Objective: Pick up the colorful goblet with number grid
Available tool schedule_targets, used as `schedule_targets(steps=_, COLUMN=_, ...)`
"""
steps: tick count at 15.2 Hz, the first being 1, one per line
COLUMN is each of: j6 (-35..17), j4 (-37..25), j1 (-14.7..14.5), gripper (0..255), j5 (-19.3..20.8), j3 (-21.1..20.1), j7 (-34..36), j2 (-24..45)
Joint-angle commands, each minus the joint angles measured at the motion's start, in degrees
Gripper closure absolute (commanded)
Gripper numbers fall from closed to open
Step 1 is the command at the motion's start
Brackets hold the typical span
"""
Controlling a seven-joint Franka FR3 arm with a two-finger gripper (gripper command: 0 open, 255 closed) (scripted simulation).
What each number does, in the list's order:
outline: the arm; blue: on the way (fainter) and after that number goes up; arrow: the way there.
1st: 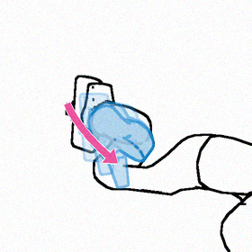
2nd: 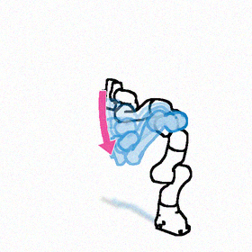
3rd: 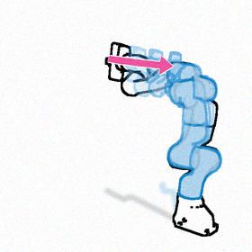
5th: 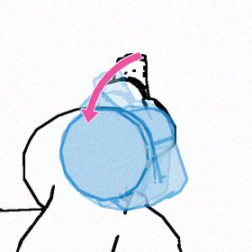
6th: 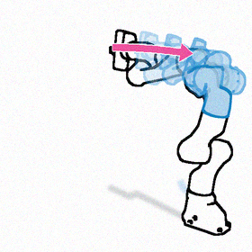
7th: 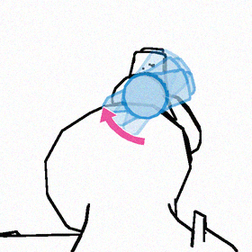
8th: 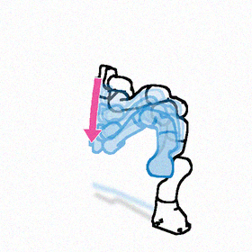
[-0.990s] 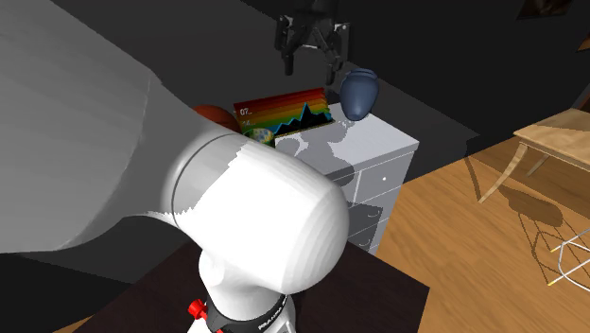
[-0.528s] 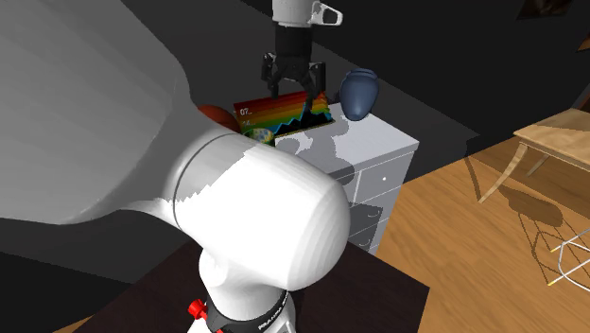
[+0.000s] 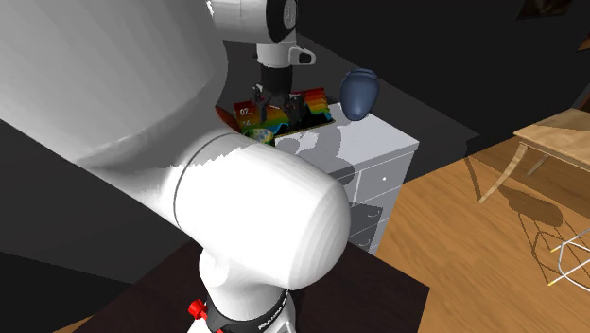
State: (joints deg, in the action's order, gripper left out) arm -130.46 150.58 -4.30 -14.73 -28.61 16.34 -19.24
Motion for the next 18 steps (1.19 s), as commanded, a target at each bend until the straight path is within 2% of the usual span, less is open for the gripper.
schedule_targets(steps=1, j6=-4.55, j4=-1.05, j1=0.59, gripper=0, j5=1.61, j3=-2.51, j7=3.08, j2=5.21)
schedule_targets(steps=5, j6=-11.90, j4=-3.15, j1=1.90, gripper=0, j5=7.87, j3=-6.19, j7=10.38, j2=14.87)
schedule_targets(steps=12, j6=-18.26, j4=-2.29, j1=2.39, gripper=0, j5=13.79, j3=-6.07, j7=14.57, j2=21.34)
schedule_targets(steps=14, j6=-18.76, j4=-2.26, j1=2.34, gripper=0, j5=14.40, j3=-5.93, j7=14.99, j2=21.90)
schedule_targets(steps=15, j6=-18.79, j4=-2.24, j1=2.37, gripper=255, j5=14.42, j3=-5.91, j7=14.95, j2=21.91)
schedule_targets(steps=18, j6=-18.83, j4=-2.22, j1=2.37, gripper=255, j5=14.45, j3=-5.90, j7=14.98, j2=21.94)
